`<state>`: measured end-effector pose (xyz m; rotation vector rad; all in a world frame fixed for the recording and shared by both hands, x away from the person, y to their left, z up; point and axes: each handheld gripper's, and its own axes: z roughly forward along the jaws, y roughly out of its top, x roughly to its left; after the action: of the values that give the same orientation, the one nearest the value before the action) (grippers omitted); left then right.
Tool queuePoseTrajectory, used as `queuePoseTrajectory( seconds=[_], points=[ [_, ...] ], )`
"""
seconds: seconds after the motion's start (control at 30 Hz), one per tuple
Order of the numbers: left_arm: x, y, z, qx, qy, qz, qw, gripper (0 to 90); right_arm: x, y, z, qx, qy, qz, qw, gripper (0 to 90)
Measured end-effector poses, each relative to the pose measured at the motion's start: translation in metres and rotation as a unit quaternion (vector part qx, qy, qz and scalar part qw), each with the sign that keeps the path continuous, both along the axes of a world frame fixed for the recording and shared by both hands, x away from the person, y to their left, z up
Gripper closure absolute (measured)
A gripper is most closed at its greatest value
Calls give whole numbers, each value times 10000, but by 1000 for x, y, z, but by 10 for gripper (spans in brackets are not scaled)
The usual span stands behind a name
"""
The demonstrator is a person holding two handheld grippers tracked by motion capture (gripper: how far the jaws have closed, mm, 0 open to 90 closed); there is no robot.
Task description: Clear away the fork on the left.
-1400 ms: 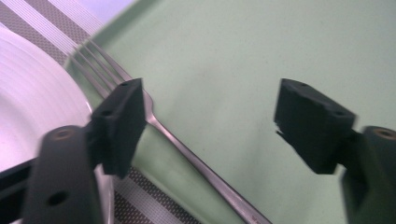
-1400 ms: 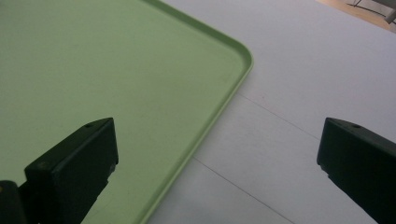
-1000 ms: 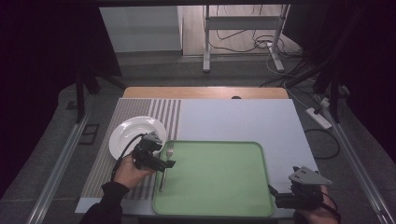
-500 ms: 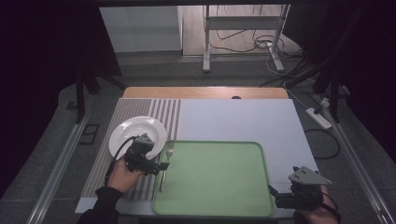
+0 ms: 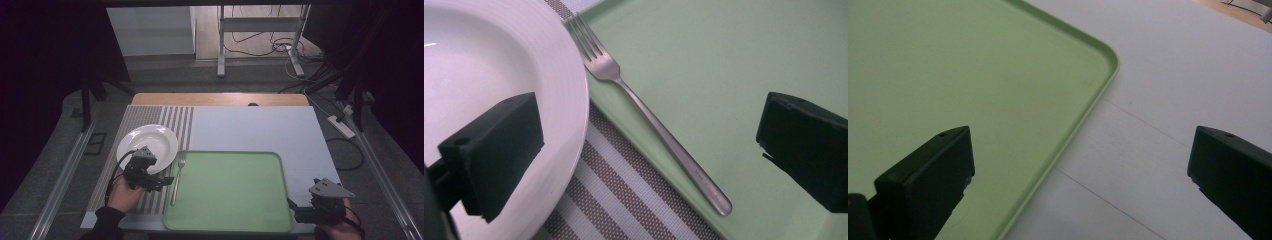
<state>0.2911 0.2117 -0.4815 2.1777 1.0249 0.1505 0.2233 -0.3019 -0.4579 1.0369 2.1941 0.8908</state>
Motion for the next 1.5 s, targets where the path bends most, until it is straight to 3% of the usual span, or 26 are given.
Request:
queuePoseTrajectory(
  seconds=[0.47, 1.07, 1.5],
  points=[
    [-13, 13, -2, -396, -165, 111, 9990, 0, 0, 0, 0, -9, -8, 1, 10000, 0],
    [-35, 35, -4, -629, -247, 358, 9971, 0, 0, 0, 0, -10, 4, -5, 10000, 0],
    [-49, 47, -8, -650, -224, 479, 9965, 0, 0, 0, 0, -12, 18, -12, 10000, 0]
  ],
)
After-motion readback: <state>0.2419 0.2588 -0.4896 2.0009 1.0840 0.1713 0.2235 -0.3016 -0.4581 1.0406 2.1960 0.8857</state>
